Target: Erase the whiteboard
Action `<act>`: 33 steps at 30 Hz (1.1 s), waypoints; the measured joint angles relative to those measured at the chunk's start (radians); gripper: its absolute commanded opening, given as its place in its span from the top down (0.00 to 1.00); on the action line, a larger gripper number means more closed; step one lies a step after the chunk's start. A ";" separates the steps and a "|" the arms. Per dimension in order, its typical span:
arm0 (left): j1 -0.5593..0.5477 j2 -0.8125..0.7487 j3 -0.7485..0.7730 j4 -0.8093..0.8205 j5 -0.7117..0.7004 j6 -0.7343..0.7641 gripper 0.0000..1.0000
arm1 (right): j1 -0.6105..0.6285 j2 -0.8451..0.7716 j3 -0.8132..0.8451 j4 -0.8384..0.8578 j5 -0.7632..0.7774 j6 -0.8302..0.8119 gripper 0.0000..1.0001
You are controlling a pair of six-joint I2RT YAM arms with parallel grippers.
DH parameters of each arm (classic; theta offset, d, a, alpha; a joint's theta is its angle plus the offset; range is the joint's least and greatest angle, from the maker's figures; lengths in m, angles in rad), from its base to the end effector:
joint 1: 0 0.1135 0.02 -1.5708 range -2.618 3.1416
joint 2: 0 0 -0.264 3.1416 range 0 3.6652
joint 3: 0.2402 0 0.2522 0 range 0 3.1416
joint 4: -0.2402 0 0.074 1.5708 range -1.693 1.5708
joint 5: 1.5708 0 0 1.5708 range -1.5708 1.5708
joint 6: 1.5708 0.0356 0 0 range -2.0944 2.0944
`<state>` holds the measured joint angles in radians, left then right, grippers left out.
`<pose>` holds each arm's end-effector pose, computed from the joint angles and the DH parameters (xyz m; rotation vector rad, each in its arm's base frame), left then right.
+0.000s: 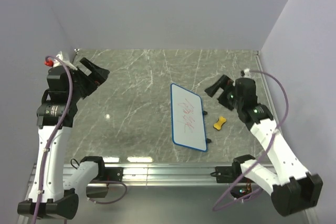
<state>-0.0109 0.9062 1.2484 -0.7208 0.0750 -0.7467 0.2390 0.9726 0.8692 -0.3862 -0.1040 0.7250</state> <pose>0.1695 -0.0045 0.4196 -0.6689 1.8764 -0.5690 0.2107 0.0551 0.3146 0.4483 2.0852 0.6915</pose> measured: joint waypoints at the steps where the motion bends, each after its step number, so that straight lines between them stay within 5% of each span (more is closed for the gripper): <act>1: 0.000 -0.005 0.002 -0.006 -0.017 -0.029 0.00 | 0.000 -0.039 -0.027 -0.058 0.021 0.035 0.00; 9: 0.001 -0.042 -0.122 0.016 -0.037 -0.216 0.01 | -0.006 -0.149 -0.061 -0.142 -0.005 0.139 0.02; 15: 0.000 0.105 -0.114 0.004 -0.003 -0.156 0.01 | -0.015 -0.166 -0.032 -0.320 0.108 0.111 0.04; 21: -0.017 0.091 -0.114 0.023 0.069 -0.093 0.01 | -0.026 -0.123 -0.008 -0.436 0.162 0.068 0.13; 28: -0.298 0.134 -0.124 0.029 0.068 -0.058 0.02 | -0.038 0.087 -0.081 -0.427 0.164 0.051 0.32; 33: -0.382 0.101 -0.214 0.026 0.066 -0.061 0.03 | -0.039 0.200 -0.158 -0.404 0.166 0.063 0.34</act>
<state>-0.3927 1.0077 1.0348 -0.6952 0.1406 -0.8074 0.2001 1.1728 0.7113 -0.7902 0.0616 0.7879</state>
